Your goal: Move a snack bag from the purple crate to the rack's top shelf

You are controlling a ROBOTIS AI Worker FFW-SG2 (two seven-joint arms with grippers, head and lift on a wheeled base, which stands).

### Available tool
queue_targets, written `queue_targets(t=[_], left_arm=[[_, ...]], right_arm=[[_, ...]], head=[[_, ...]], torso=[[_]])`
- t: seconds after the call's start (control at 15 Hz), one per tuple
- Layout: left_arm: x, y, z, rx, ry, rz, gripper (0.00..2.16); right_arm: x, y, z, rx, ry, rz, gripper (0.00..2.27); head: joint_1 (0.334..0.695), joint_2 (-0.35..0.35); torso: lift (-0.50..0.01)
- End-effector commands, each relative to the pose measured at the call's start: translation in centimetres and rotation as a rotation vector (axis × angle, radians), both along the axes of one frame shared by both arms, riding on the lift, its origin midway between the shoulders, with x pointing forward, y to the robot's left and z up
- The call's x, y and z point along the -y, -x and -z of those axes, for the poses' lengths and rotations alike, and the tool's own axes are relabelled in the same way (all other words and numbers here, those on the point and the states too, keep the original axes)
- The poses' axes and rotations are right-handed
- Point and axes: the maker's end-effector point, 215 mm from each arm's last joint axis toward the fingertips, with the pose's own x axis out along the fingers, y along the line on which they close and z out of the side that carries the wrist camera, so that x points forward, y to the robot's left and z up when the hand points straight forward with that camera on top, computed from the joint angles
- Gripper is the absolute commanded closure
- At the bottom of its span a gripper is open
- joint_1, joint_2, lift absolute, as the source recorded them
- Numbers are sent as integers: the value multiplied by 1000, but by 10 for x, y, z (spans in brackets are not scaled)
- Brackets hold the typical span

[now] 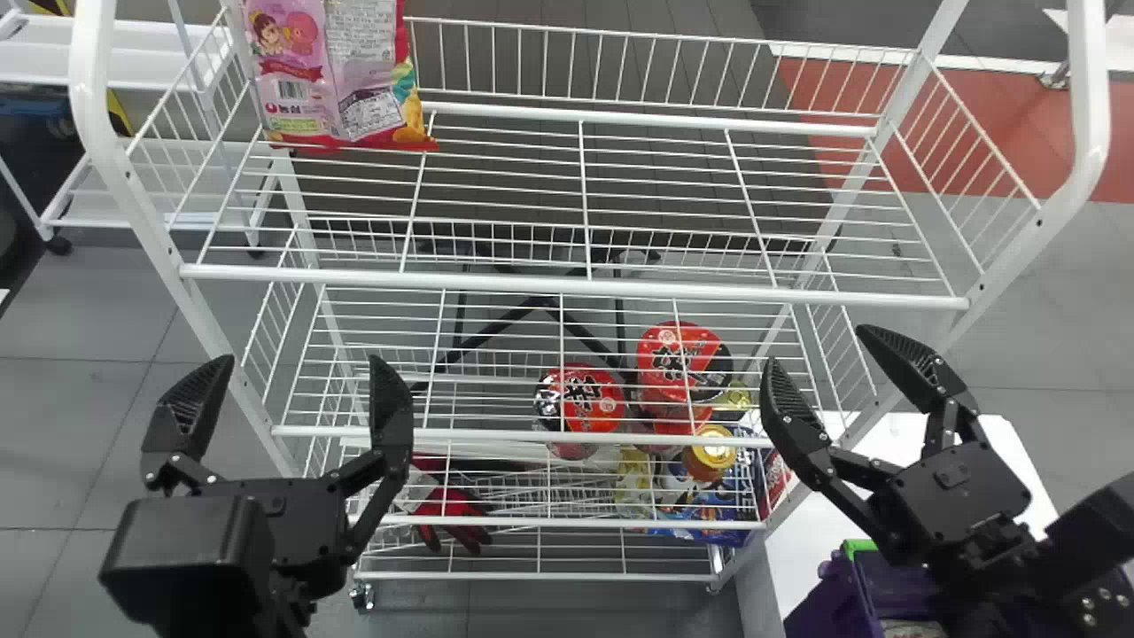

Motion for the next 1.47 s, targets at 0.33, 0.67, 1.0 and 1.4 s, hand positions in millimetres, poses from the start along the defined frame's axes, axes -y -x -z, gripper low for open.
queue_targets(t=[0.33, 0.67, 1.0, 1.4], left_arm=[[0, 0, -2, 3, 0, 0, 80], [0, 0, -1, 0, 0, 1, 83], [0, 0, -3, 1, 0, 2, 83], [0, 0, -3, 1, 0, 2, 83]], right_arm=[[0, 0, -4, 10, -10, 1, 211], [-4, 1, -2, 5, -5, -22, 211], [-5, 2, 5, -14, -2, -28, 208], [-5, 0, 1, -6, -10, -26, 208]], head=[[695, -85], [695, -84], [695, -79], [695, -79]], torso=[[-191], [-211], [-231], [-255]])
